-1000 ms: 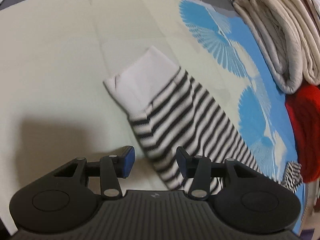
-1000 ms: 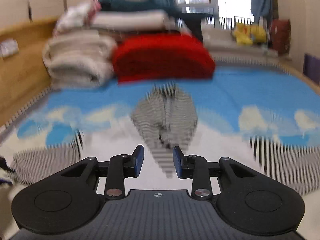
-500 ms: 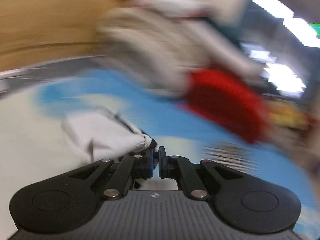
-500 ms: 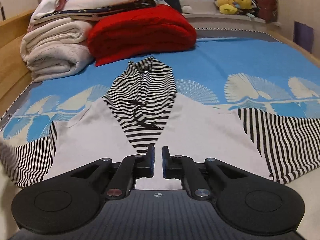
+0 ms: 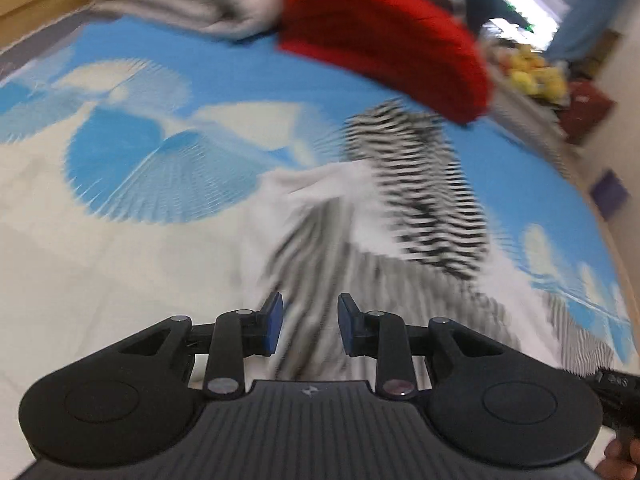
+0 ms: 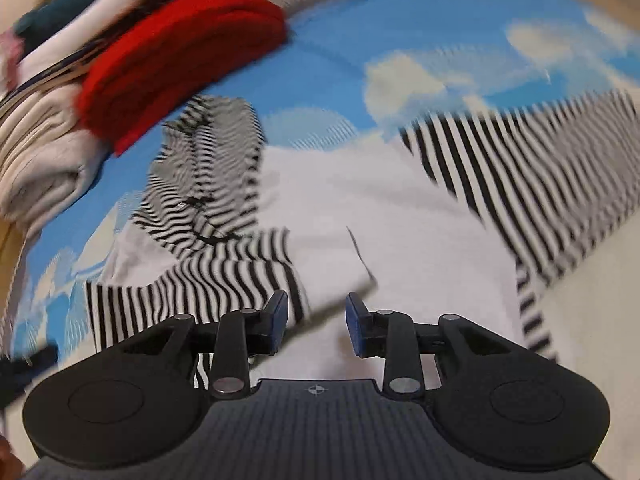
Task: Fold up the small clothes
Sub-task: 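Fold the striped sleeve across the white front with the left gripper and release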
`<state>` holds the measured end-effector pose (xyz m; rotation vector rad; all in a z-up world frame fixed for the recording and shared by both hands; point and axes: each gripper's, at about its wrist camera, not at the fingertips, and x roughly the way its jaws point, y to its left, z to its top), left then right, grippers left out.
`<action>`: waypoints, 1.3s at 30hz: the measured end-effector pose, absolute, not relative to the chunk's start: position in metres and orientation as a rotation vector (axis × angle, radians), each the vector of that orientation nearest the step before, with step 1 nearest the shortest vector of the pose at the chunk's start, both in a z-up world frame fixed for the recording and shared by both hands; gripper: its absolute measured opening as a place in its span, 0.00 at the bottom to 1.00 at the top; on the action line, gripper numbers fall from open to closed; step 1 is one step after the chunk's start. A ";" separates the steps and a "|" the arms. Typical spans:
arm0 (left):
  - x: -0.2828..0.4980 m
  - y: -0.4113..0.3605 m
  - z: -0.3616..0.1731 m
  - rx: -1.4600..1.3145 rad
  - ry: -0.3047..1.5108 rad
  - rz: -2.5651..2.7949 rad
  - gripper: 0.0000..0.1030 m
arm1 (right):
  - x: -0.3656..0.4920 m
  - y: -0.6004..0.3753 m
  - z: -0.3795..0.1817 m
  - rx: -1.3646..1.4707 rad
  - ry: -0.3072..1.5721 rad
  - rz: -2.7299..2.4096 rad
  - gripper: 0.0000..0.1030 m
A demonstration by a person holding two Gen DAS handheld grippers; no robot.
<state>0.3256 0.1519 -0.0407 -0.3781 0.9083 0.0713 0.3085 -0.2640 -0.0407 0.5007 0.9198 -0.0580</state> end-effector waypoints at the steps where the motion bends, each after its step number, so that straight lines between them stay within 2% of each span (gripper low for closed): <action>1: 0.327 0.159 -0.043 -0.401 0.922 0.081 0.31 | 0.312 -0.267 -0.048 0.541 0.945 -0.068 0.33; 6: 0.334 0.159 -0.037 -0.385 0.922 0.087 0.31 | 0.327 -0.274 -0.080 0.718 1.027 -0.125 0.33; 12: 0.345 0.165 -0.041 -0.370 0.941 0.063 0.31 | 0.351 -0.281 -0.100 0.870 1.016 -0.148 0.33; 13: 0.346 0.165 -0.041 -0.353 0.945 0.058 0.31 | 0.354 -0.283 -0.102 0.876 1.016 -0.151 0.30; 14: 0.346 0.164 -0.042 -0.339 0.949 0.055 0.31 | 0.357 -0.284 -0.103 0.877 1.016 -0.153 0.15; 15: 0.346 0.164 -0.043 -0.325 0.955 0.050 0.31 | 0.359 -0.284 -0.103 0.876 1.012 -0.147 0.03; 17: 0.345 0.163 -0.044 -0.308 0.964 0.039 0.31 | 0.355 -0.286 -0.091 0.858 0.953 -0.138 0.03; 21: 0.341 0.154 -0.052 -0.268 0.995 -0.007 0.31 | 0.327 -0.269 -0.021 0.610 0.626 -0.088 0.03; 23: 0.339 0.144 -0.059 -0.239 1.025 -0.045 0.31 | 0.315 -0.265 -0.008 0.496 0.572 -0.135 0.03; 28: 0.333 0.117 -0.075 -0.170 1.083 -0.143 0.31 | 0.324 -0.292 -0.056 0.416 0.858 -0.435 0.08; 32: 0.331 0.109 -0.096 -0.070 1.178 -0.133 0.31 | 0.319 -0.301 -0.046 0.465 0.755 -0.391 0.09; 34: 0.330 0.108 -0.104 -0.009 1.203 -0.103 0.31 | 0.322 -0.304 -0.048 0.538 0.746 -0.256 0.15; 38: 0.326 0.104 -0.086 -0.066 1.120 -0.154 0.31 | 0.338 -0.309 -0.094 0.566 1.056 -0.245 0.17; 39: 0.326 0.101 -0.084 -0.085 1.105 -0.181 0.31 | 0.335 -0.314 -0.098 0.578 1.050 -0.257 0.16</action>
